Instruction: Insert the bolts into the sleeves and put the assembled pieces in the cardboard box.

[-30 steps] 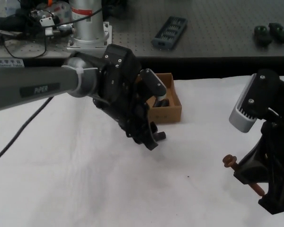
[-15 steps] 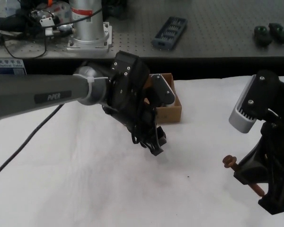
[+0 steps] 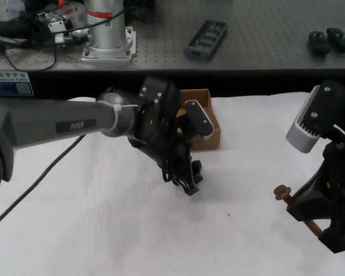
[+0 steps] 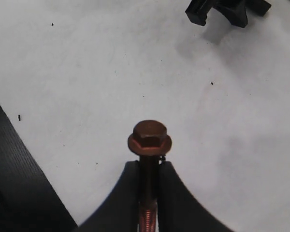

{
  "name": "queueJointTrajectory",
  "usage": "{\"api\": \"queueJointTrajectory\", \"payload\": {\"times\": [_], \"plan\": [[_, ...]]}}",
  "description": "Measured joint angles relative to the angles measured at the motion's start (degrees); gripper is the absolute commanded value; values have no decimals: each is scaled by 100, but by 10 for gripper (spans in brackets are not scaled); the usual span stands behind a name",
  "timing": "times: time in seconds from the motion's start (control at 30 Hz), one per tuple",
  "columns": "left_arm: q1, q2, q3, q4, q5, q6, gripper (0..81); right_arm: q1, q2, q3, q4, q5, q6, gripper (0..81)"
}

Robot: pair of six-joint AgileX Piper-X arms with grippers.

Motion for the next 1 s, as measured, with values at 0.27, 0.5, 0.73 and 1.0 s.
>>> {"api": "queueJointTrajectory", "payload": {"times": [0.27,0.5,0.73,1.0], "plan": [[0,55,-37,-3,105,0,218,-26,0,127,-18,-27,0,29],[0,89,-37,8,173,0,55,-26,0,179,-18,-39,0,29],[-44,89,-188,317,-73,0,6,-26,0,179,-18,-39,0,29],[-56,-438,-227,1967,-561,-315,6,-26,0,179,-38,-24,0,29]]}}
